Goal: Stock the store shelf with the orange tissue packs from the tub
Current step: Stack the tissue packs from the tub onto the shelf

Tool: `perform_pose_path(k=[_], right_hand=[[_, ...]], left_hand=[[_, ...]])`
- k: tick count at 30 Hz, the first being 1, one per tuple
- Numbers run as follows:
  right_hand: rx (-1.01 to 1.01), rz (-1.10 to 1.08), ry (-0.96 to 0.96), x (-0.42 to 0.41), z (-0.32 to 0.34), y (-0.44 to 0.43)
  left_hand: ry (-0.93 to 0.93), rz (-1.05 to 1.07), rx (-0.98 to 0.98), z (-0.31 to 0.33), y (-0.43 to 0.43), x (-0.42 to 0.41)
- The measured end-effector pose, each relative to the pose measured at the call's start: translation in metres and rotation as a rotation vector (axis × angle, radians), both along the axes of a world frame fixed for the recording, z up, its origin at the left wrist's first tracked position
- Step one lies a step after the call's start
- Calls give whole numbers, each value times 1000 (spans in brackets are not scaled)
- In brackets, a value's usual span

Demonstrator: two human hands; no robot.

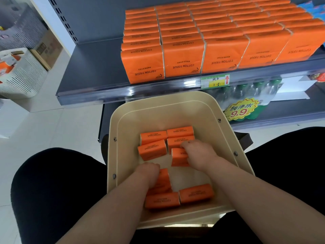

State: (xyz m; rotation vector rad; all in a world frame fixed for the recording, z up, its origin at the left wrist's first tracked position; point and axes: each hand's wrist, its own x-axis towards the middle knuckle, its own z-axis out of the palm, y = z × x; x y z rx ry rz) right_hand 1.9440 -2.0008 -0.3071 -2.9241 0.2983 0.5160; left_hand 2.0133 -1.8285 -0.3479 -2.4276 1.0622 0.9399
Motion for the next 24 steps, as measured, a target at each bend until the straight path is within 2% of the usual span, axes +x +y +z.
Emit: perform_pose_path(k=[4,10,18,24], right_hand=[[-10,8,14,2,2,1],[-23,-16,-22,2,22,-2],[-98,-68,-332,-4,92,-5],[-127,-82,-518,-2,148,-9]], left_hand=[[-42,-37,-9,0,0,-4],[-150,182,-202,24,-1,3],[-432,205,-499,99,2,16],[-514,229,-679,165,6,30]])
